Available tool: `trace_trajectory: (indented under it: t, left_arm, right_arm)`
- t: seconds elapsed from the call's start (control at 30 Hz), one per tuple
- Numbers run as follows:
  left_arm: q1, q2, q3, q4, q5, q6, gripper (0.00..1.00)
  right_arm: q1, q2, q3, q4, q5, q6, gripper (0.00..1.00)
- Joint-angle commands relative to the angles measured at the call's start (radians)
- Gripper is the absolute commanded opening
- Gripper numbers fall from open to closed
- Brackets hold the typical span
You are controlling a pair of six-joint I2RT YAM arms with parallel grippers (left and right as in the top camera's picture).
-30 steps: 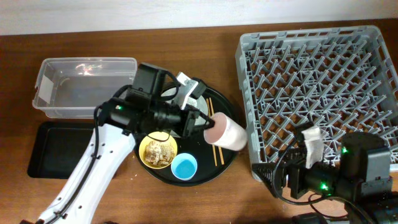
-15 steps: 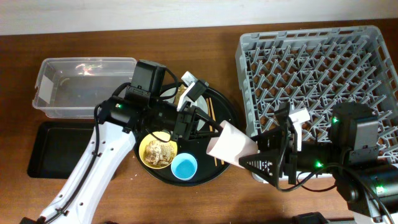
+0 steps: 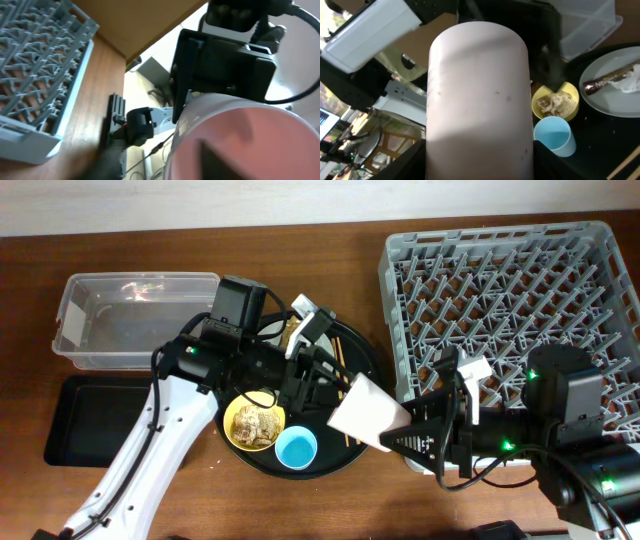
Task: Sort waste into correct bins and load items into the dishwasher rack
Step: 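Place the pink cup upside down in the dish rack with the right gripper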
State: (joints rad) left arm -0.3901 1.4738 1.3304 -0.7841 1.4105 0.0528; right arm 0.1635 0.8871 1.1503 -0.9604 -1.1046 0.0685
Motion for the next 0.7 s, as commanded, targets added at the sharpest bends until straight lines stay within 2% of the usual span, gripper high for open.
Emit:
trace_trajectory:
  t: [0.0,0.1,0.17,0.27,0.33,0.43,0.57,0.67]
  left_arm:
    - [0.044,0.002,0.001,-0.09,-0.174,0.008,0.99]
    - [0.117,0.002,0.001,-0.224,-0.336,0.009,0.99]
    - [0.15,0.002,0.001,-0.273,-0.378,0.009,0.99]
    - [0.164,0.002,0.001,-0.307,-0.431,0.009,0.99]
    - [0.157,0.002,0.001,-0.313,-0.469,0.009,0.99]
    - [0.124,0.002,0.001,-0.32,-0.559,0.009,0.99]
    - [0.058,0.001,0.001,-0.348,-0.698,0.009,0.99]
    - [0.02,0.001,0.001,-0.358,-0.755,0.009,0.99]
  right_arm:
    - [-0.061,-0.021,0.031,-0.069,0.139,0.018,0.47]
    - [-0.15,-0.023,0.055,-0.215,0.325,0.023,0.47]
    - [-0.202,-0.023,0.055,-0.291,0.483,0.059,0.47]
    - [-0.269,0.009,0.055,-0.405,0.86,0.159,0.47]
    - [-0.277,0.049,0.055,-0.436,0.994,0.186,0.47]
    - [-0.277,0.155,0.055,-0.446,1.063,0.202,0.48]
    - [-0.277,0.386,0.056,-0.357,1.063,0.202,0.48]
    - [-0.275,0.494,0.056,-0.319,1.017,0.194,0.48]
